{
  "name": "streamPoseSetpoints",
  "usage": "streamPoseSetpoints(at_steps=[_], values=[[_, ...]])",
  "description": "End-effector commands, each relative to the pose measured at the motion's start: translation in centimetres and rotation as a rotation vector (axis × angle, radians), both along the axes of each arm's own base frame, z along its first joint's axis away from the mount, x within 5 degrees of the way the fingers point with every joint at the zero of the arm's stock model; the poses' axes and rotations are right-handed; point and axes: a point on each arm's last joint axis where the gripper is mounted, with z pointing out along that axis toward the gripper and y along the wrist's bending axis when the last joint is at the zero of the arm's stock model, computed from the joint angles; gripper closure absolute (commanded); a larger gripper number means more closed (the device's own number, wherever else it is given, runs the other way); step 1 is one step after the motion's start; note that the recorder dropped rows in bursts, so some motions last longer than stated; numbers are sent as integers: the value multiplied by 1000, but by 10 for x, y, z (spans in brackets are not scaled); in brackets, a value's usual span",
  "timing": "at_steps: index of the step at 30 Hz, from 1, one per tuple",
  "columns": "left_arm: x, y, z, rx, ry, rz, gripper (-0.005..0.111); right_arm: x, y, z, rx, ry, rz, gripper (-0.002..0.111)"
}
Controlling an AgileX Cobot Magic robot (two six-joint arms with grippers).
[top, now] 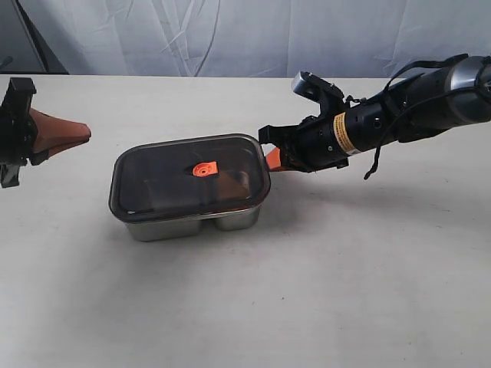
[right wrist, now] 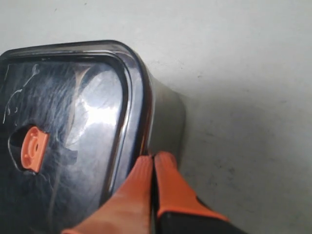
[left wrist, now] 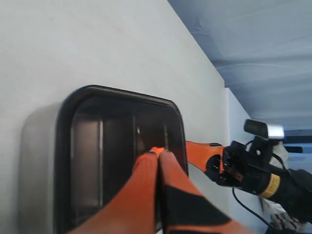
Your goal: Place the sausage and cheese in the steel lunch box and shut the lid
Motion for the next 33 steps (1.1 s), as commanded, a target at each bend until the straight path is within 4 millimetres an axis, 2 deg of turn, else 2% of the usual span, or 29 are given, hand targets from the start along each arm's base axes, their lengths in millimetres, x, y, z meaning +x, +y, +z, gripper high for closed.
streamPoseSetpoints(at_steps=[1, 9, 18, 22, 25, 28, 30, 33], values=[[1, -10, 7, -48, -95, -55, 107, 0, 2, 3, 22, 16, -5, 109], [4, -30, 4, 2, -97, -123, 107, 3, -5, 3, 15, 9, -23, 109], [3, -34, 8, -34, -120, -144, 107, 9, -42, -2, 13, 35, -116, 109], [0, -41, 17, -30, -166, -180, 107, 0, -47, 15, 55, 25, -96, 109], [-3, -61, 21, 6, -180, -255, 107, -9, -41, 47, 94, -56, -25, 109], [-5, -79, 12, 126, -139, -312, 107, -21, -27, 73, 121, -119, 32, 109], [-6, -88, 3, 223, -79, -331, 107, -31, -11, 81, 143, -124, 95, 109], [-8, -93, -6, 305, -4, -342, 107, -44, 15, 79, 158, -98, 175, 109]])
